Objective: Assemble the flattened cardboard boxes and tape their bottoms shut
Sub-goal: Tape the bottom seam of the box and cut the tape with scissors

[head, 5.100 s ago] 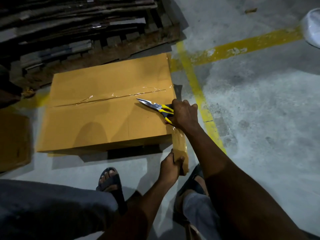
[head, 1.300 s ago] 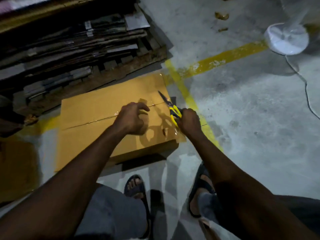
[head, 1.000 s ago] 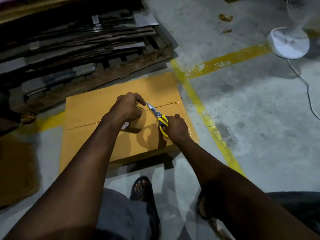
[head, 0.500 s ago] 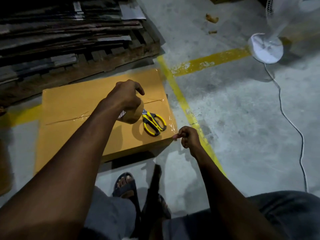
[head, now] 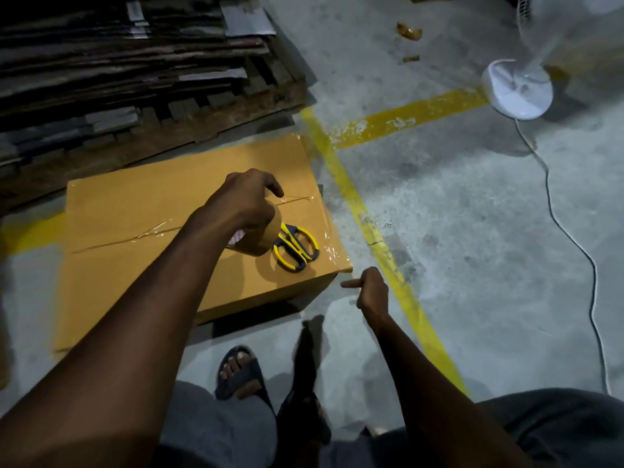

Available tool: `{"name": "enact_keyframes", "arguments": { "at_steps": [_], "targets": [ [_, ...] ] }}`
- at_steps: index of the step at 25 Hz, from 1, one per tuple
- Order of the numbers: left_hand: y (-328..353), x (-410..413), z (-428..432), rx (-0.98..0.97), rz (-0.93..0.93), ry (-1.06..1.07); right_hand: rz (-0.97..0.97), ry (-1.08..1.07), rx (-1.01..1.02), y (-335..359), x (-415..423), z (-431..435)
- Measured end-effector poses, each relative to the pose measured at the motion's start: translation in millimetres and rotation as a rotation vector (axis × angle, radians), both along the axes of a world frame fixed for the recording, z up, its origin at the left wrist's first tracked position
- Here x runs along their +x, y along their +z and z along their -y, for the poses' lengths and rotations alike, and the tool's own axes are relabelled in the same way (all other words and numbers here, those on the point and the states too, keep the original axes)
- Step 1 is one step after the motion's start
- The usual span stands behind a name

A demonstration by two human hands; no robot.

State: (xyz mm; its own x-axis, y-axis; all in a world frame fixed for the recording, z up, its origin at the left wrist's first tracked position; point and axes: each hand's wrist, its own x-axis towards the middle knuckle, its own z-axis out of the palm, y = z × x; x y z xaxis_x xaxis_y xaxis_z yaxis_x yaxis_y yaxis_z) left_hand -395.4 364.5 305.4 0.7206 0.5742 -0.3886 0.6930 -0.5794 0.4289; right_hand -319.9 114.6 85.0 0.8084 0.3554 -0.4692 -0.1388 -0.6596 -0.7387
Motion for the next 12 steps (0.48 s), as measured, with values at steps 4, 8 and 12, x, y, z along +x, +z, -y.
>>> {"name": "enact_keyframes", "arguments": {
  "at_steps": [4, 8, 12],
  "targets": [
    [-14, 13, 3, -0.029, 0.032, 0.026, 0.383, -0.189, -0.215, 18, 10, -13],
    [-23, 28, 11, -0.043, 0.085, 0.112, 0.764, 0.158, 0.034, 38, 4, -67],
    [-29, 22, 2, 0.026, 0.107, 0.164, 0.608, 0.434, -0.029, 32, 30, -132]
  ]
}}
